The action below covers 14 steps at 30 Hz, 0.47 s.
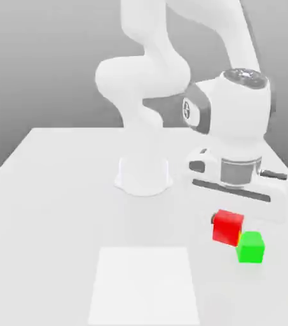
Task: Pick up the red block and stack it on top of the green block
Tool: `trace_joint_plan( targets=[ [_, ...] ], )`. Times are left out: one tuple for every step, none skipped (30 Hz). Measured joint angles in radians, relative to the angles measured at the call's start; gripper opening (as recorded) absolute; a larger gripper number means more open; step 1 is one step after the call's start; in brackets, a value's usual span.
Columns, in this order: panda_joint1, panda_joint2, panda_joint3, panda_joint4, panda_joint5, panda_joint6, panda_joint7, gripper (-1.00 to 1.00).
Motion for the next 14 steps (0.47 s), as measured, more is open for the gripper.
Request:
trace_joint_plan(
  targets=[
    [0.02, -0.008, 0.015, -0.003, 0.001, -0.005, 0.046, -1.0],
    [0.038, -0.015, 0.032, -0.006, 0.001, -0.009, 0.092, -1.0],
    [0.054, -0.022, 0.049, -0.009, 0.002, -0.014, 0.138, -1.0],
    [0.064, -0.018, 0.06, -0.011, -0.004, -0.008, 0.175, -1.0],
    [0.067, 0.001, 0.064, -0.011, -0.018, 0.011, 0.202, -1.0],
    [0.066, 0.028, 0.063, -0.01, -0.038, 0.036, 0.224, -1.0],
    [0.067, 0.059, 0.058, -0.009, -0.061, 0.065, 0.245, -1.0],
    [0.073, 0.092, 0.047, -0.007, -0.085, 0.095, 0.264, -1.0],
    [0.07, 0.127, 0.044, -0.006, -0.113, 0.127, 0.285, -1.0],
    [0.079, 0.162, 0.03, -0.004, -0.141, 0.159, 0.305, -1.0],
    [0.085, 0.186, 0.02, -0.004, -0.16, 0.181, 0.32, 1.0],
    [0.085, 0.186, 0.02, -0.004, -0.16, 0.181, 0.32, 1.0],
    [0.085, 0.186, 0.02, -0.004, -0.16, 0.181, 0.32, 1.0],
    [0.085, 0.186, 0.02, -0.004, -0.16, 0.181, 0.32, 1.0]
  ],
)
